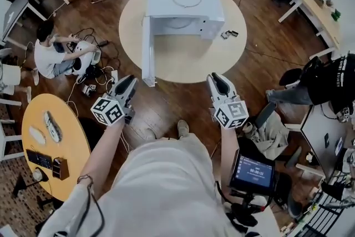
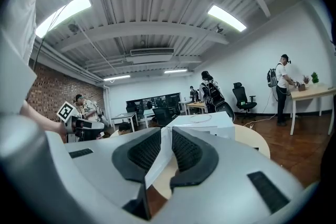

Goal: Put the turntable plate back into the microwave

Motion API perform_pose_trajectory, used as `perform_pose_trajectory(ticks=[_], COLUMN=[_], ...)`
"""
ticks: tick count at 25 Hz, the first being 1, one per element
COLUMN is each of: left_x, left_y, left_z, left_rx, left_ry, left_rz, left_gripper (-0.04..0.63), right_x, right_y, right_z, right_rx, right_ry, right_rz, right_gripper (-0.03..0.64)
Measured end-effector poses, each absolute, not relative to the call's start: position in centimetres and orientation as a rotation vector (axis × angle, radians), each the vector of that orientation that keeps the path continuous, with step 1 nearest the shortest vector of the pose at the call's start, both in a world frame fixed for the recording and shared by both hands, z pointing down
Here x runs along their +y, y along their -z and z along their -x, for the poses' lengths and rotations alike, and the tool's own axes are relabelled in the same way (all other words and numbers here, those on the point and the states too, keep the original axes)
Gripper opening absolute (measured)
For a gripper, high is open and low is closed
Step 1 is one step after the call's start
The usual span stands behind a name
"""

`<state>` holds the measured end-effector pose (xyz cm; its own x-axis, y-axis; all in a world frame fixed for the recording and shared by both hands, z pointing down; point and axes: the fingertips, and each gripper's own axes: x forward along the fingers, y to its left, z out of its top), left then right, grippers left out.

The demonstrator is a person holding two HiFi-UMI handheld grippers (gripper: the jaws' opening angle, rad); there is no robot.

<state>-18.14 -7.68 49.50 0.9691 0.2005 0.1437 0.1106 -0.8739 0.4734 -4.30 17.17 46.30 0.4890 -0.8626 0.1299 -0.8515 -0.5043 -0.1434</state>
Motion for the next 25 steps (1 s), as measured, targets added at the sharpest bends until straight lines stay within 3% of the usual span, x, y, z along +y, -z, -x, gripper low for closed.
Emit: perform_pose_trajectory(ticks=[15,25], left_x=[-9.8,-8.8], left_y=[-52.5,-52.8], left_z=[22.6,24.6], left_rx=[0.447,0.362], left_ry=[-0.265,-0.181], left_rz=[-2.544,-2.544], left_gripper=[0.086,0.086], right_x=[19.2,21.4], right_y=[-47.6,-51.3], right_z=[13.5,14.7], right_rx=[1.196,1.195], right_ry=[0.392,0.441], right_rz=[2.760,2.734], right_gripper=[0.069,0.073])
